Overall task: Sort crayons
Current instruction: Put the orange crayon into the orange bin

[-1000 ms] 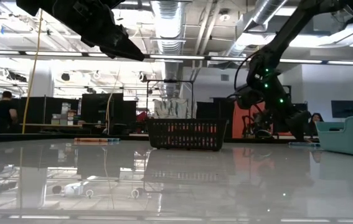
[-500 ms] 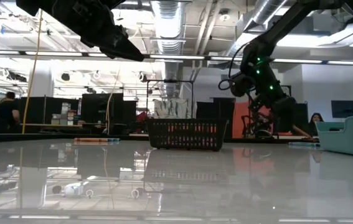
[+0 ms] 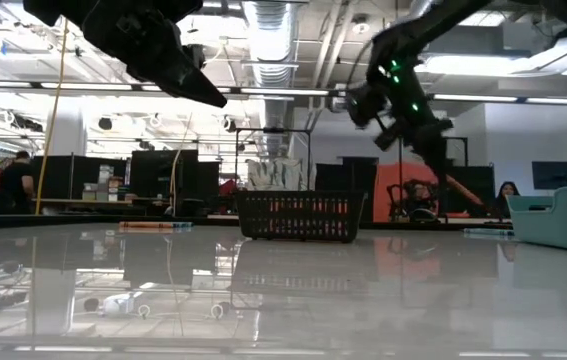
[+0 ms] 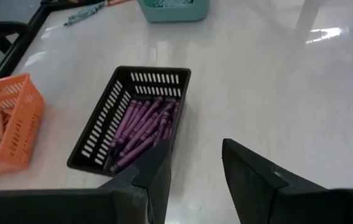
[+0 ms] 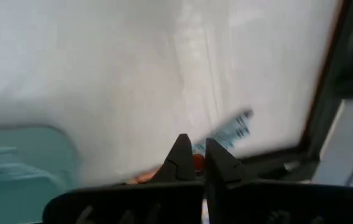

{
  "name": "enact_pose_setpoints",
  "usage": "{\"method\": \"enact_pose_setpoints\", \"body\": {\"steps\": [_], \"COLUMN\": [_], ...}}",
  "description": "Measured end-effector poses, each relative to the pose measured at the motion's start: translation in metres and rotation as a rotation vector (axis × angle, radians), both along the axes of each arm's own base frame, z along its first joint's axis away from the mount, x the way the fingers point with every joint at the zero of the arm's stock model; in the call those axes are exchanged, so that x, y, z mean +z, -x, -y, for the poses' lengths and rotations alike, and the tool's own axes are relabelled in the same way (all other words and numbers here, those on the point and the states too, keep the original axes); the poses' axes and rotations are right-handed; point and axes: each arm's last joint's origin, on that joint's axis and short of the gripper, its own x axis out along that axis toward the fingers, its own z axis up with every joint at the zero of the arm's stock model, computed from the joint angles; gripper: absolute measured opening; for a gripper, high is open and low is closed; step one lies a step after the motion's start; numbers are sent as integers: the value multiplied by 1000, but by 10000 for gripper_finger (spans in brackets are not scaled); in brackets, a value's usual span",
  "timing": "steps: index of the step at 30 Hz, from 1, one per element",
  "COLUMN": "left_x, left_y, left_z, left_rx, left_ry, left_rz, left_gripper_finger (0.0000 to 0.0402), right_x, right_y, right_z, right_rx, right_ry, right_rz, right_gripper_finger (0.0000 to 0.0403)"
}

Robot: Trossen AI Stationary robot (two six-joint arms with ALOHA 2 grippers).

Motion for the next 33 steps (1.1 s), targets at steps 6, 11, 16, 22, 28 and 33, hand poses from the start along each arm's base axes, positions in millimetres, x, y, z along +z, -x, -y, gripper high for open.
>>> {"method": "enact_pose_setpoints", "body": {"steps": [6, 11, 16, 22, 28, 33], "left_x": [-4, -8, -10, -9, -9, -9], "left_y": [2, 5, 6, 5, 6, 6], "left_z": [0, -1, -2, -2, -2, -2], "left_rx": [11, 28, 50, 57, 62, 62], "left_ry": [2, 12, 4, 11, 20, 21], "left_rz": [-40, -96, -111, -100, -99, -99], "left_gripper_finger": [132, 132, 132, 132, 132, 132], "right_x": [30, 56, 78, 94, 99, 95], "right_y": [-37, -64, -87, -108, -114, -109], "right_z": [-33, -66, -86, -77, -42, -11], "right_rx": [104, 225, 327, 359, 312, 242], "right_ry": [-47, -51, 21, 118, 192, 178], "right_rz": [180, 317, 484, 743, 928, 1053], "right_gripper_finger": [7, 7, 7, 7, 7, 7]}}
